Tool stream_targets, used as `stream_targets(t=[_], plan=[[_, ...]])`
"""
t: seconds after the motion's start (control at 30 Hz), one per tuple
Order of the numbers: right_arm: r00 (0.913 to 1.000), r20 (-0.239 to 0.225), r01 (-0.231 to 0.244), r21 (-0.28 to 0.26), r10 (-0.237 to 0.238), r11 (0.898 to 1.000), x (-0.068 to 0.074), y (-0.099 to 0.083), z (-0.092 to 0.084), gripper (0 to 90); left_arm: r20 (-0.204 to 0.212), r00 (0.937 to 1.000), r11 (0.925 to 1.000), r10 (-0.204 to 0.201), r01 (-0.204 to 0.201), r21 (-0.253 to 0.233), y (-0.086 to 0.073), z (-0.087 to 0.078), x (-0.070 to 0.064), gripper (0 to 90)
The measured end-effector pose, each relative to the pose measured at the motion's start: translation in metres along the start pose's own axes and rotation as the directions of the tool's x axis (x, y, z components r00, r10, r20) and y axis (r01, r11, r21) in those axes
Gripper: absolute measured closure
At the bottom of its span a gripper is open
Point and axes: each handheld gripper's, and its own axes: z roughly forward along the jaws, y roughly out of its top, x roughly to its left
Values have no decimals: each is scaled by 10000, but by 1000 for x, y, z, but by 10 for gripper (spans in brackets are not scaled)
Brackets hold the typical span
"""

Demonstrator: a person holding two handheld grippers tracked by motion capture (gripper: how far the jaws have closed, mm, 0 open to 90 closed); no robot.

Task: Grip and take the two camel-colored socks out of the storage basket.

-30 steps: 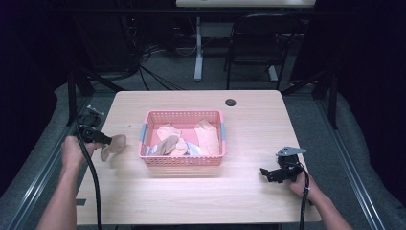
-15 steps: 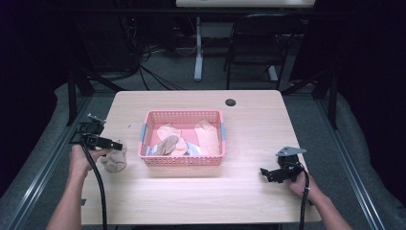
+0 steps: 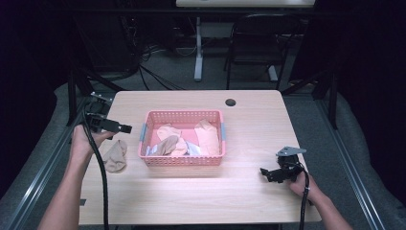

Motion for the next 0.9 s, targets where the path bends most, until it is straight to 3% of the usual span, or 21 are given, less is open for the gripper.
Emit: stream_targets(t=[0.33, 0.47, 0.67, 0.8, 0.9], plan=[[10000, 11, 1, 45, -2, 10000, 0, 0, 0, 0, 298, 9962, 9963, 820, -827, 242, 19, 27, -34, 3], [10000, 8, 1, 45, -1, 10000, 0, 0, 0, 0, 379, 9954, 9955, 879, -891, 329, 22, 36, -41, 0], [10000, -2, -3, 2, 3, 10000, 0, 0, 0, 0, 667, 9899, 9897, 1253, -1294, 608, 28, 53, -54, 0], [10000, 18, -7, 35, 7, 10000, 0, 0, 0, 0, 1073, 9799, 9793, 1682, -1785, 950, 28, 68, -67, 129], [10000, 16, -8, 36, 8, 10000, 0, 0, 0, 0, 1154, 9774, 9721, 1769, -1919, 1350, 26, 86, -74, 183]])
